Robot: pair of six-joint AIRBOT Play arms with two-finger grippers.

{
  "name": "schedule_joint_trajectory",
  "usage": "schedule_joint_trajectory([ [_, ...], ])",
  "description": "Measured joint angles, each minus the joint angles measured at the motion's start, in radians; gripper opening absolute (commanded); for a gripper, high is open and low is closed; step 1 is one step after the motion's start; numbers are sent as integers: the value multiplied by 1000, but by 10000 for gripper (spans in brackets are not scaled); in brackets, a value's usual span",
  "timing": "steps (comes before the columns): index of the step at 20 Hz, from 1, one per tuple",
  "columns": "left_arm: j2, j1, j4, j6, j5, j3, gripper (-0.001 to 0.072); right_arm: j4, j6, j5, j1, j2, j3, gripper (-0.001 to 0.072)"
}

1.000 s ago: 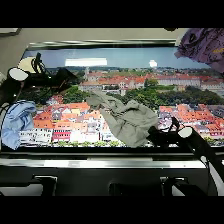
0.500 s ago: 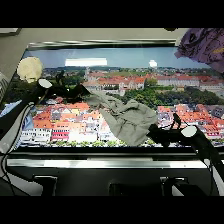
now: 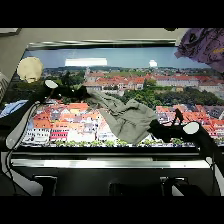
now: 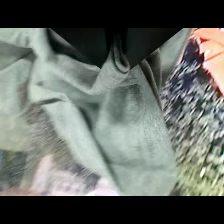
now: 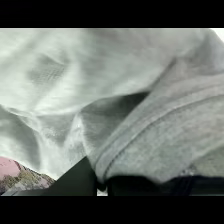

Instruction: Fold the clothes and pants, and hang the long-sleeved shirts on hangers.

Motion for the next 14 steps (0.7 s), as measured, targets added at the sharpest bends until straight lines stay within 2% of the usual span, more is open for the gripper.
schedule_joint_trajectory([
  [3, 80, 48, 31, 35, -32, 116, 16, -90, -5, 32, 0, 0, 211, 32],
  [6, 214, 102, 119, 35, -45, 258, 17, -189, -8, 86, 0, 0, 552, 32],
  [11, 528, 149, 373, -60, -53, 415, 17, -323, -39, 205, 0, 16, 1161, 33],
  [14, 730, 156, 518, -147, -52, 443, 17, -359, -66, 257, 0, 82, 1382, 33],
])
